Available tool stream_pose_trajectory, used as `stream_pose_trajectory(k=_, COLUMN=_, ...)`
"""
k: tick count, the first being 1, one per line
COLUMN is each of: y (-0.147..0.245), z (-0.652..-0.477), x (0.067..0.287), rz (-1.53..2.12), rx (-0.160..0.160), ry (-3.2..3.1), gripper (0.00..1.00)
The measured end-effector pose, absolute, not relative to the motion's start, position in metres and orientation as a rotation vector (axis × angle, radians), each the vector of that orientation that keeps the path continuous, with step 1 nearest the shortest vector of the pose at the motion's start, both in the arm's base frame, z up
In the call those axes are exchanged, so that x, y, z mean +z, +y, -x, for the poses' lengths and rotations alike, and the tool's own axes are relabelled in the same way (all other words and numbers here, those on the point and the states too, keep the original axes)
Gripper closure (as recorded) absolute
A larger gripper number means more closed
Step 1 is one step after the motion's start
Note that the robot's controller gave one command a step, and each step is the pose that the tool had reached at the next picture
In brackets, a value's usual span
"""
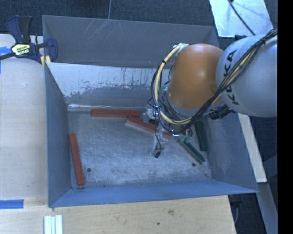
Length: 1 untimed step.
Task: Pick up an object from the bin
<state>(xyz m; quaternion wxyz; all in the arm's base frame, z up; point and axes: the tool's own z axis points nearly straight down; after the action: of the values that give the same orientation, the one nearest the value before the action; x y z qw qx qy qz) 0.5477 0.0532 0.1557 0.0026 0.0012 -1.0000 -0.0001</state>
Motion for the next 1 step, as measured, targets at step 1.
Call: stream_pose_trajectory(k=1, y=0.0046, z=-0.5893, x=0.0703, rz=0.187, rx=0.000, ry=-3.139, gripper=0.00)
